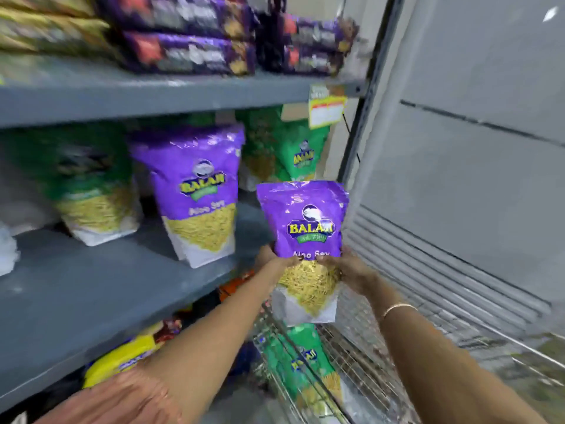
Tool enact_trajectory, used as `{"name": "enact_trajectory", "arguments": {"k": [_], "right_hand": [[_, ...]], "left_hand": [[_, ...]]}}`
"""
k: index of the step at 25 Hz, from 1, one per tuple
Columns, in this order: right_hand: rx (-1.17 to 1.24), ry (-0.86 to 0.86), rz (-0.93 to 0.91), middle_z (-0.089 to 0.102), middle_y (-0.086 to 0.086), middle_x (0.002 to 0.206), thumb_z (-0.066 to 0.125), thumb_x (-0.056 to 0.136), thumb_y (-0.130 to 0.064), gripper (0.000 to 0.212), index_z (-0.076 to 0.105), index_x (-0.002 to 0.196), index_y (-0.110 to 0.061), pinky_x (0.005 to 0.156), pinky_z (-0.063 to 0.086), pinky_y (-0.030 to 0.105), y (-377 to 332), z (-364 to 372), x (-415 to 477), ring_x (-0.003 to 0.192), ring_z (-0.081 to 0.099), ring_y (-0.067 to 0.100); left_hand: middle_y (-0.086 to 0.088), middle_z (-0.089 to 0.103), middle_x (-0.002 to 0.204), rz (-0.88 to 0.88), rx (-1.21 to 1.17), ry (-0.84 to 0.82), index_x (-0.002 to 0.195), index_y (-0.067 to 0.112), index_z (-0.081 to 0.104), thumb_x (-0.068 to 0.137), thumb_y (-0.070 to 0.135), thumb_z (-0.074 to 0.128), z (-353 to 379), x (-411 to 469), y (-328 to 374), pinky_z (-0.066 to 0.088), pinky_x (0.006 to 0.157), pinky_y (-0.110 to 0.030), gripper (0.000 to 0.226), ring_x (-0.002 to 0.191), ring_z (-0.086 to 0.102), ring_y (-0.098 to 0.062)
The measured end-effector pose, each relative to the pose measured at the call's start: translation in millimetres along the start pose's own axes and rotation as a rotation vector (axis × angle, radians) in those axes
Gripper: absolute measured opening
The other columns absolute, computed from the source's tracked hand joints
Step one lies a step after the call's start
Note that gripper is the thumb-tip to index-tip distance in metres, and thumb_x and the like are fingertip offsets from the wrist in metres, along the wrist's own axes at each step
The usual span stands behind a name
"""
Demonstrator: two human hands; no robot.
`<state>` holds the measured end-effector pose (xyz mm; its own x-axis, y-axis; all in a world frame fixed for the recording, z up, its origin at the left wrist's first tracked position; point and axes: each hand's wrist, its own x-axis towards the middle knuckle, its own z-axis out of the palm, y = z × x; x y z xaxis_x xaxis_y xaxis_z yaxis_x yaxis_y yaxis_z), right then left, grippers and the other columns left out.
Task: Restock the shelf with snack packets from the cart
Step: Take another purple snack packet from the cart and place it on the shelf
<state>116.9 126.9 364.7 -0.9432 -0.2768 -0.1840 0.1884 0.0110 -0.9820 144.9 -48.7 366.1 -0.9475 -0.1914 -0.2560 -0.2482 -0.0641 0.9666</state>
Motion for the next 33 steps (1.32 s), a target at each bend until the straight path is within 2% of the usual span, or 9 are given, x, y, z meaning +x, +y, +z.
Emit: {"name": "enact_trajectory", "arguments": {"k": [3,7,11,15,17,21,24,27,33], "right_hand": [[-0.057,-0.128,-0.134,0.076,0.002,0.091,0.07,0.06,0.0,0.056,0.057,0.114,-0.003,0.073,0.058,0.03,-38.6,67.9,-8.4,0.085,0.069,0.018],[-0.02,-0.27,-0.233,0.076,-0.003,0.086,0.073,0.056,0.004,0.059,0.056,0.111,-0.004,0.069,0.057,0.024,-49.1,167.1,-6.0,0.08,0.069,0.013],[-0.056,-0.311,-0.324,0.074,0.003,0.093,0.077,0.05,-0.001,0.058,0.06,0.105,-0.009,0.077,0.057,0.027,-39.4,267.7,12.5,0.085,0.068,0.016],[-0.064,-0.339,-0.341,0.064,0.019,0.112,0.077,0.054,0.01,0.066,0.05,0.114,0.003,0.076,0.055,0.019,-27.1,331.2,35.1,0.086,0.066,0.009],[-0.091,-0.371,-0.338,0.062,0.015,0.11,0.074,0.056,0.015,0.063,0.049,0.111,-0.004,0.075,0.054,0.017,-23.1,349.0,45.0,0.082,0.066,0.005],[-0.114,-0.421,-0.32,0.059,0.015,0.114,0.077,0.054,0.005,0.069,0.046,0.114,-0.01,0.091,0.049,0.039,-20.7,361.3,65.3,0.1,0.057,0.025],[-0.174,-0.442,-0.287,0.058,0.012,0.114,0.077,0.055,0.004,0.076,0.04,0.12,-0.008,0.084,0.054,0.027,-14.7,355.2,70.9,0.1,0.058,0.023],[-0.281,-0.553,-0.199,0.06,0.015,0.115,0.077,0.057,0.004,0.078,0.04,0.124,-0.005,0.083,0.056,0.027,-2.0,344.9,64.5,0.1,0.061,0.023],[-0.341,-0.459,-0.135,0.066,0.02,0.115,0.084,0.049,-0.012,0.067,0.058,0.111,-0.007,0.095,0.049,0.051,0.5,346.7,69.3,0.106,0.062,0.034]], "left_hand": [[-0.006,0.064,0.092,0.146,-0.012,0.08,0.106,0.002,0.06,0.057,-0.002,0.08,-70.8,-27.9,25.9,0.05,0.063,-0.019,0.053,0.082,0.058,-0.018],[-0.013,0.069,0.092,0.234,0.024,0.251,0.095,0.01,0.064,0.037,0.02,0.077,-172.7,-62.4,39.1,0.053,0.079,-0.037,0.059,0.078,0.06,-0.019],[-0.003,0.066,0.077,0.258,0.022,0.397,0.084,0.018,0.063,0.043,0.012,0.077,-262.1,-87.9,42.5,0.05,0.065,-0.026,0.043,0.063,0.059,-0.009],[-0.011,0.065,0.087,0.238,0.018,0.546,0.07,0.03,0.056,0.03,0.021,0.071,-312.3,-84.2,34.0,0.05,0.081,-0.039,0.043,0.082,0.058,-0.019],[-0.011,0.064,0.09,0.229,-0.013,0.595,0.072,0.028,0.057,0.03,0.022,0.072,-324.0,-79.6,28.5,0.05,0.083,-0.041,0.045,0.084,0.057,-0.019],[-0.008,0.064,0.094,0.257,0.02,0.624,0.101,0.007,0.062,0.046,0.014,0.075,-334.8,-64.3,20.6,0.051,0.086,-0.046,0.058,0.087,0.057,-0.018],[-0.007,0.066,0.092,0.265,0.017,0.585,0.101,0.013,0.059,0.03,0.031,0.072,-335.7,-57.1,11.5,0.05,0.077,-0.037,0.075,0.083,0.058,-0.017],[-0.013,0.064,0.1,0.194,0.001,0.483,0.113,0.001,0.054,0.026,0.027,0.079,-334.3,-64.0,-5.7,0.051,0.068,-0.025,0.094,0.089,0.059,-0.021],[-0.015,0.064,0.105,0.13,-0.003,0.471,0.114,-0.002,0.054,0.041,0.006,0.079,-332.3,-56.9,-12.0,0.05,0.075,-0.034,0.078,0.092,0.059,-0.023]]}}
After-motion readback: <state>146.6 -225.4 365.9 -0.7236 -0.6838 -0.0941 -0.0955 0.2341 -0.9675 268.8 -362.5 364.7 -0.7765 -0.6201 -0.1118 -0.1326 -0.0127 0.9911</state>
